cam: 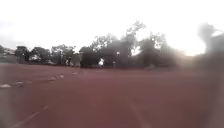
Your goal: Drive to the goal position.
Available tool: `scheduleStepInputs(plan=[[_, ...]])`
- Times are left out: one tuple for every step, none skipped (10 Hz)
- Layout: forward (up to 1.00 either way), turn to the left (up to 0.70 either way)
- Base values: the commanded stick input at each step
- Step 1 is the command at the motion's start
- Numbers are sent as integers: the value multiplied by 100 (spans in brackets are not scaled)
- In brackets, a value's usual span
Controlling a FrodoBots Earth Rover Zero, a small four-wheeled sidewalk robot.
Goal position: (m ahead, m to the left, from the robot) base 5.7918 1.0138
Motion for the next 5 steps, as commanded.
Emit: scheduleStepInputs(plan=[[70,0],[70,0],[70,0],[70,0],[70,0]])
